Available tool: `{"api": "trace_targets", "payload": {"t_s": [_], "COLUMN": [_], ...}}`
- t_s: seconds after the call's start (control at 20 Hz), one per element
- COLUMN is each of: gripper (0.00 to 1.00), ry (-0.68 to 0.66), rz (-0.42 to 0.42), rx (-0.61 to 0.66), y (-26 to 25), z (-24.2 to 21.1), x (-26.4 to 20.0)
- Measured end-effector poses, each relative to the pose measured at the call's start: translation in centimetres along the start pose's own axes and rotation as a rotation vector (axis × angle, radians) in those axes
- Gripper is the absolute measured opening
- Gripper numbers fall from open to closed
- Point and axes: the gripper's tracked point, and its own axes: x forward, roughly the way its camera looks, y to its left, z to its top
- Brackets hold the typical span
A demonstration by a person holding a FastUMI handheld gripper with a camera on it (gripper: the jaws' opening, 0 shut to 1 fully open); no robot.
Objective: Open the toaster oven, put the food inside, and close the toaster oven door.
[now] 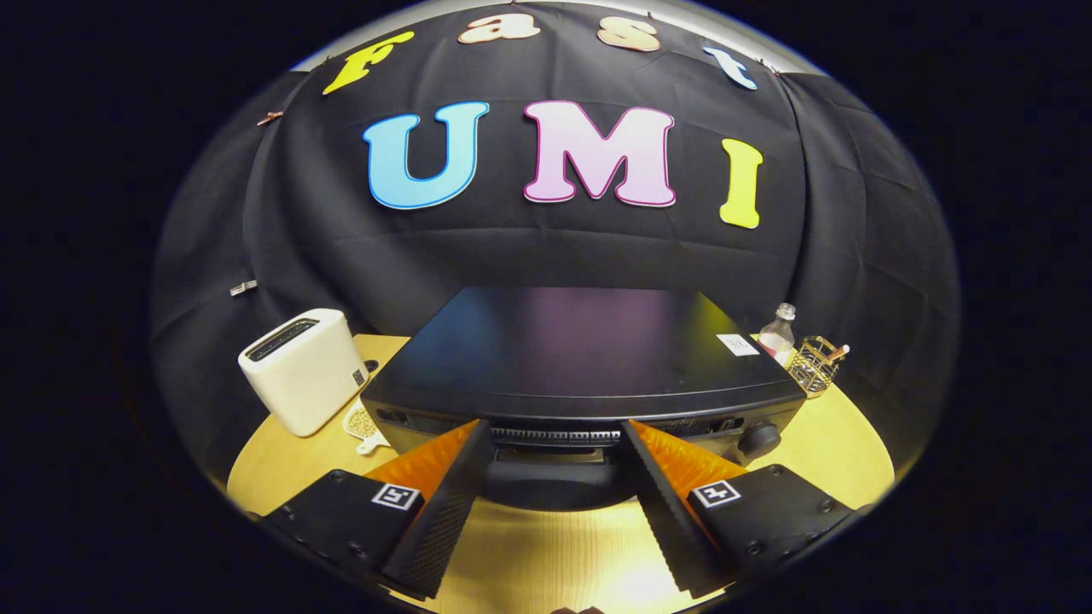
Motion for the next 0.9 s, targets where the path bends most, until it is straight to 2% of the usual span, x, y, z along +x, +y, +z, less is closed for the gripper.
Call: {"api": "trace_targets", "payload": {"t_s": [0.45, 0.9], "gripper": [1.00, 1.00], "ry": [0.011, 0.085], "rz": [0.032, 0.064], "rx": [0.030, 0.009], "y": [0.1, -0.1], "z": [-3.0, -8.5], "x": [-4.0, -6.9]}}
